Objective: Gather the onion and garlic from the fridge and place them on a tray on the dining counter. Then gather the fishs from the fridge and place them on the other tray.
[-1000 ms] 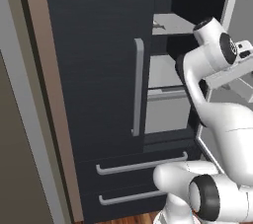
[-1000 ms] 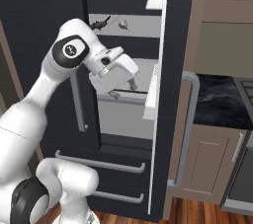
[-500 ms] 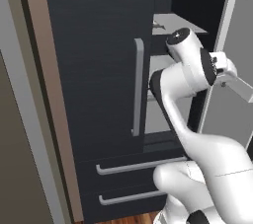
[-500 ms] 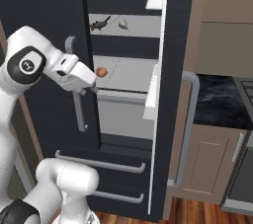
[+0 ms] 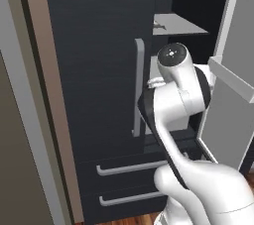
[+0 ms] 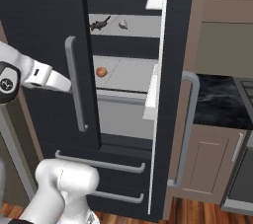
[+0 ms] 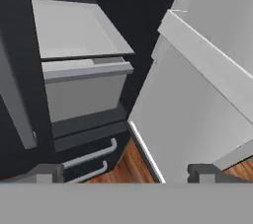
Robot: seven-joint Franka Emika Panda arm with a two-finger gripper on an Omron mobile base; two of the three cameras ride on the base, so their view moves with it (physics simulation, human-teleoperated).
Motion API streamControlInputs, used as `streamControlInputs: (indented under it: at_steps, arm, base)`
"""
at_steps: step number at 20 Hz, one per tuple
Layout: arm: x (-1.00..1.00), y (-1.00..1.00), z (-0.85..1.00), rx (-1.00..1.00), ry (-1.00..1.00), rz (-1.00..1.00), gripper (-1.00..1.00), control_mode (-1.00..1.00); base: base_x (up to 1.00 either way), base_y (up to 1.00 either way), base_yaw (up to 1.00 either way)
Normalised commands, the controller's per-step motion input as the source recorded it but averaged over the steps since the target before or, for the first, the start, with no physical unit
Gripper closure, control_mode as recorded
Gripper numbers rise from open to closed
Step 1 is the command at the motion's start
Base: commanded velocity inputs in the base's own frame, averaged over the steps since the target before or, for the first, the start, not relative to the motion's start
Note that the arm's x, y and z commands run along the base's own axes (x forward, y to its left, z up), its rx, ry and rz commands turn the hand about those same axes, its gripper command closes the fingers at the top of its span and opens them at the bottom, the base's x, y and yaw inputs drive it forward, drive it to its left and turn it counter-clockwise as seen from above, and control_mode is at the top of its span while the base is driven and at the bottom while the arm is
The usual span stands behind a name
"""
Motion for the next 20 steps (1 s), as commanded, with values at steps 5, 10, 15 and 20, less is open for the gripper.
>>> streamControlInputs:
  at_steps: [5,10,15,20]
  arm:
    - [0.17,0.51,0.01,0.11,-0.1,0.25,-1.0,-1.0]
    - [0.39,0.08,0.1,0.06,-0.03,0.15,-1.0,-1.0]
    - [0.65,0.0,0.02,0.03,0.03,0.08,-1.0,-1.0]
    - [0.76,0.02,0.0,0.02,0.08,0.04,-1.0,-1.0]
  base:
    - [0.0,0.0,0.0]
    - [0.0,0.0,0.0]
    - [0.0,0.0,0.0]
    - [0.0,0.0,0.0]
